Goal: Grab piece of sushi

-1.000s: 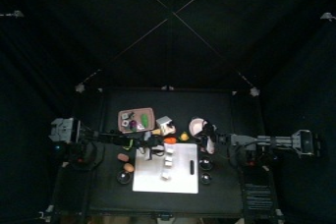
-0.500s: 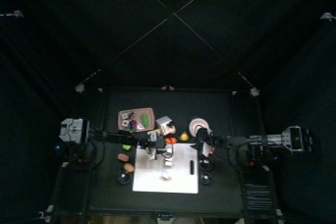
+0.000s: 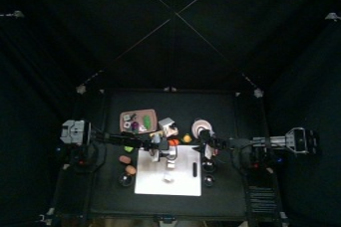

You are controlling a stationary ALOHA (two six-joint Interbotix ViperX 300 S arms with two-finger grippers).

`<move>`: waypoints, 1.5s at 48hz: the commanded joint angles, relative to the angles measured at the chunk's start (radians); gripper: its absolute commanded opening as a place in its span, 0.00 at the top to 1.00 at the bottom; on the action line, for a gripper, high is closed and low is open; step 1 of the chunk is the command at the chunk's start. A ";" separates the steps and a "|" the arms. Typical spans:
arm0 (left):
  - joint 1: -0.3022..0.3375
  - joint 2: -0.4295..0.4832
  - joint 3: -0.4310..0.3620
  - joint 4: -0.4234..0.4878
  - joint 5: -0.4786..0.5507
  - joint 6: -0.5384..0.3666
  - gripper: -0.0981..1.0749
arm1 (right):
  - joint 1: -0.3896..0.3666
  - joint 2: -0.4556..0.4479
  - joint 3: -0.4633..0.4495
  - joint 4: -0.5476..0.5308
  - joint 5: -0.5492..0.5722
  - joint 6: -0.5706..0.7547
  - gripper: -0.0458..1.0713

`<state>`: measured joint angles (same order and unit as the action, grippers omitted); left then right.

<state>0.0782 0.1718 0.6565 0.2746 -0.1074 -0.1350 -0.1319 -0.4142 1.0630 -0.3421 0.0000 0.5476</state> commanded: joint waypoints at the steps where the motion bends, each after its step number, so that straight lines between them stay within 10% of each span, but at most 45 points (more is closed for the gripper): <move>1: -0.012 -0.020 -0.032 -0.015 0.018 0.000 0.16 | 0.002 -0.003 -0.011 0.002 -0.005 0.000 0.27; 53: -0.043 0.061 -0.146 -0.101 0.107 0.002 0.17 | 0.003 0.026 -0.015 0.000 -0.005 0.000 0.27; 72: -0.040 0.067 -0.146 -0.103 0.114 0.000 0.37 | 0.003 0.040 -0.017 0.000 -0.005 0.000 0.27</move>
<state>0.0353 0.2531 0.5277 0.1733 0.0077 -0.1319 -0.1304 -0.3682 1.0646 -0.3436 0.0000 0.5476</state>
